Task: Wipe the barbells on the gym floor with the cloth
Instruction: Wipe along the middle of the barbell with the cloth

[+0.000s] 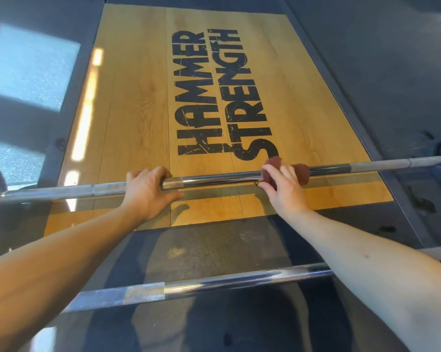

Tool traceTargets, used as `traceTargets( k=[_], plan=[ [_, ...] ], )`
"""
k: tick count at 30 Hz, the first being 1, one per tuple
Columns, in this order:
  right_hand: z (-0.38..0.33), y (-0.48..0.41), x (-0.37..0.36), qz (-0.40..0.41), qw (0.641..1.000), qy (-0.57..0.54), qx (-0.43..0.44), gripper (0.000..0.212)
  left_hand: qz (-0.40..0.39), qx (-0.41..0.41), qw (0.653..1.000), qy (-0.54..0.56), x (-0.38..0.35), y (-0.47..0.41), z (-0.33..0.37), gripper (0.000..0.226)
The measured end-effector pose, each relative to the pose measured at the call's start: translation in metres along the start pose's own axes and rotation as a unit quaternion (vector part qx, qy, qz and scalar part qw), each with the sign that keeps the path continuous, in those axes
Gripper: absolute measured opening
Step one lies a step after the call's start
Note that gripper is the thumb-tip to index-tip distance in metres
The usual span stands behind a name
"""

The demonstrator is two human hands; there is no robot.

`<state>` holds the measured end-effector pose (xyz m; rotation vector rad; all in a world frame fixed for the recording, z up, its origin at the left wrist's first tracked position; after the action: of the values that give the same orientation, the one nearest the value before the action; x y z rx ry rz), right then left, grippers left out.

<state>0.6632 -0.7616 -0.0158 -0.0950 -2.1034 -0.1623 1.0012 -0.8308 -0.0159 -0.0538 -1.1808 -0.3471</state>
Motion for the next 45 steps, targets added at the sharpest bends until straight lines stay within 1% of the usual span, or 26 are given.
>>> traceTargets(
  k=[3,7,8,10,12,13,15,17,19,20,23,24,26,29,31,34,36,38,40,42,43,45],
  plan=[
    [-0.004,-0.005,-0.001,0.014,0.999,0.033,0.009,0.034,0.009,-0.023,0.999,-0.026,-0.001,0.0,0.0,0.039],
    [-0.007,-0.019,0.006,-0.018,0.997,0.074,0.019,0.027,-0.022,-0.03,0.998,-0.041,-0.002,-0.005,0.001,0.039],
    [-0.007,-0.024,0.009,-0.018,0.997,0.071,0.014,0.025,-0.043,-0.02,0.998,-0.033,-0.002,-0.008,0.0,0.037],
    [-0.008,-0.029,0.013,-0.016,0.998,0.067,0.003,0.025,-0.116,0.013,0.993,0.015,0.0,-0.017,-0.002,0.032],
    [-0.006,-0.028,0.009,-0.023,0.998,0.055,-0.001,0.026,-0.218,0.05,0.968,0.117,-0.002,-0.03,-0.005,0.03],
    [-0.004,-0.024,0.007,-0.023,0.999,0.043,0.0,0.027,-0.259,0.056,0.952,0.15,-0.002,-0.035,-0.005,0.031],
    [-0.002,-0.016,0.004,-0.004,1.0,0.018,-0.001,0.03,-0.308,0.053,0.935,0.166,-0.003,-0.04,-0.005,0.036],
    [-0.005,-0.01,0.0,0.034,0.999,-0.008,-0.027,0.033,-0.321,0.057,0.93,0.167,-0.006,-0.04,-0.005,0.038],
    [-0.025,-0.003,-0.013,0.045,0.998,-0.025,-0.046,0.036,-0.313,0.058,0.931,0.179,-0.007,-0.038,-0.004,0.037],
    [-0.048,0.0,-0.026,0.029,0.999,-0.03,-0.029,0.038,-0.308,0.059,0.932,0.179,-0.008,-0.037,-0.003,0.037],
    [-0.13,0.005,-0.073,-0.055,0.992,-0.071,0.093,0.044,-0.286,0.063,0.941,0.172,-0.007,-0.035,-0.004,0.033],
    [-0.147,0.005,-0.085,-0.076,0.987,-0.085,0.114,0.046,-0.275,0.062,0.945,0.167,-0.007,-0.035,-0.004,0.033],
    [-0.153,0.0,-0.091,-0.093,0.983,-0.111,0.114,0.051,-0.258,0.064,0.952,0.154,-0.005,-0.035,-0.003,0.037],
    [-0.125,-0.001,-0.067,-0.106,0.98,-0.116,0.119,0.056,-0.244,0.065,0.955,0.154,-0.003,-0.034,-0.005,0.038],
    [-0.078,-0.001,-0.039,-0.074,0.988,-0.108,0.083,0.051,-0.235,0.064,0.958,0.149,-0.004,-0.035,-0.008,0.038],
    [0.019,-0.007,0.015,0.008,0.996,-0.088,-0.028,0.042,-0.205,0.061,0.965,0.151,-0.002,-0.037,-0.011,0.037],
    [0.074,-0.01,0.05,0.062,0.99,-0.074,-0.104,0.039,-0.184,0.052,0.967,0.168,0.0,-0.037,-0.008,0.036],
    [0.104,-0.013,0.071,0.1,0.981,-0.072,-0.152,0.037,-0.167,0.046,0.972,0.161,0.002,-0.036,-0.007,0.034],
    [0.107,-0.014,0.072,0.135,0.97,-0.092,-0.178,0.035,-0.143,0.045,0.982,0.112,0.004,-0.036,-0.01,0.034],
    [0.089,-0.01,0.059,0.168,0.96,-0.112,-0.195,0.033,-0.115,0.043,0.99,0.063,0.007,-0.035,-0.012,0.035],
    [0.074,-0.008,0.049,0.169,0.958,-0.12,-0.197,0.032,-0.104,0.042,0.992,0.052,0.009,-0.034,-0.011,0.034],
    [0.036,-0.002,0.026,0.142,0.963,-0.142,-0.182,0.033,-0.094,0.041,0.994,0.023,0.011,-0.032,-0.005,0.033]
  ],
)
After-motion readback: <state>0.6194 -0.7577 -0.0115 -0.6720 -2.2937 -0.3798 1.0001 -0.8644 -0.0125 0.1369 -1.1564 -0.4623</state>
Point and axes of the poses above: each hand's wrist, its own y-axis away from the middle knuckle, its own x-axis out of the back of the hand, z = x × y, the point moved 8 cm from there along -y, towards the middle knuckle, and after that the axes turned 6 degrees about -z, right-handed, at the moved point
